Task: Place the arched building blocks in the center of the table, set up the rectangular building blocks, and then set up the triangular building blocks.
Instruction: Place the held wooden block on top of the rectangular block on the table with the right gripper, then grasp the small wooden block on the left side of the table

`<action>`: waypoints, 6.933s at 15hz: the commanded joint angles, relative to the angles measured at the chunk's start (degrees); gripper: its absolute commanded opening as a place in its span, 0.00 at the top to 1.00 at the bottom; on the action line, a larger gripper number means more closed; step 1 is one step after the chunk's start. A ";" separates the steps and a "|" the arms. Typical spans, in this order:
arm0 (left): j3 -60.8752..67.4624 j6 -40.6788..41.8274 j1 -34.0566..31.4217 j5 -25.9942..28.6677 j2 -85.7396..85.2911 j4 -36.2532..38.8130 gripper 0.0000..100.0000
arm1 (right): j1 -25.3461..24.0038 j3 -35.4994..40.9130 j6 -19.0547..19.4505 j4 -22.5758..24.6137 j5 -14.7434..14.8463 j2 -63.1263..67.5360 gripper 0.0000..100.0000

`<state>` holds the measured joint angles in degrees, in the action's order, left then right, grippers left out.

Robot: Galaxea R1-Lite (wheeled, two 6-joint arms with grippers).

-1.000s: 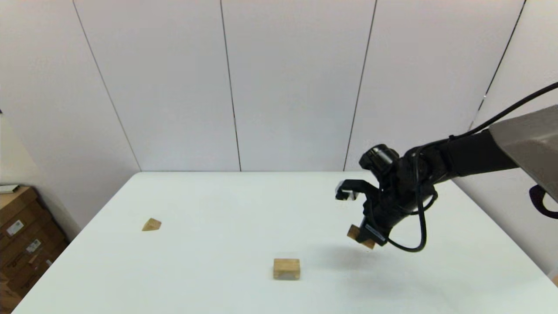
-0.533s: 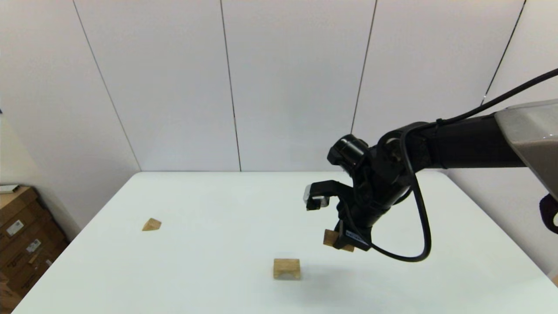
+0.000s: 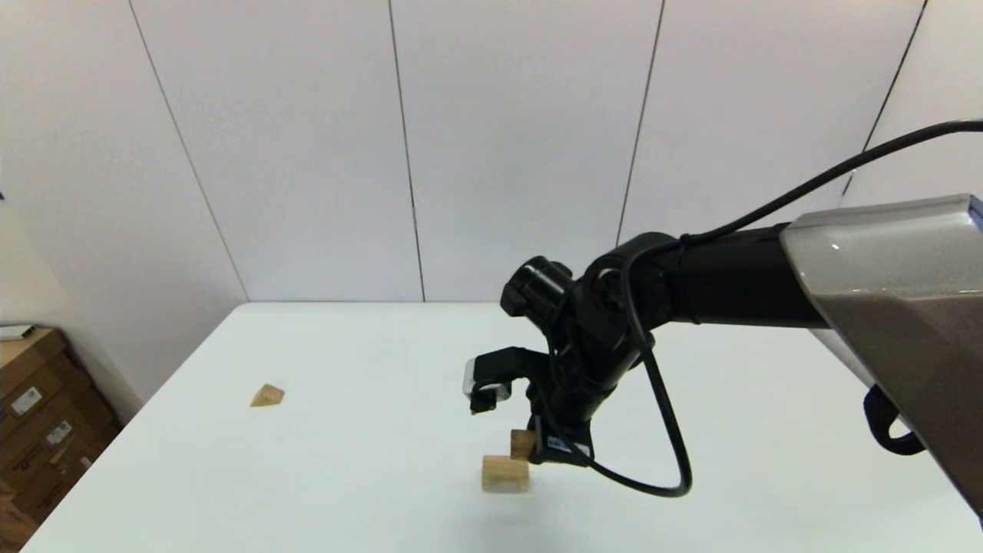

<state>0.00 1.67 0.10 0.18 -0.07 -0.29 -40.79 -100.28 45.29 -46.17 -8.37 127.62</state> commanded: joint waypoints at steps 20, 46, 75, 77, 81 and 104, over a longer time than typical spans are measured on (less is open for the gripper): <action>0.00 0.00 -0.01 -0.01 0.07 0.03 0.00 | -2.89 -9.14 -1.08 -0.42 0.11 11.07 1.00; 0.00 0.00 -0.01 -0.01 0.07 -0.06 0.00 | -1.22 -10.64 -0.99 -1.12 -0.41 13.00 1.00; 0.00 0.00 -0.01 -0.01 0.07 0.03 0.00 | -1.22 -11.08 -0.73 -0.42 -0.50 13.97 1.00; 0.00 0.00 -0.01 -0.01 0.07 -0.06 0.00 | -1.13 -11.08 -0.82 -0.42 -0.50 13.97 0.00; 0.00 0.00 -0.01 -0.01 0.07 0.03 0.00 | -1.05 -11.08 -0.82 -0.42 -0.59 13.62 0.00; 0.00 0.00 -0.01 -0.01 0.07 0.03 0.00 | 11.87 36.91 -20.77 -4.72 6.88 -70.85 0.00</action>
<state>0.00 1.67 0.10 0.21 -0.07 -0.29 -34.73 -75.30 25.73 -52.97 -1.67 73.86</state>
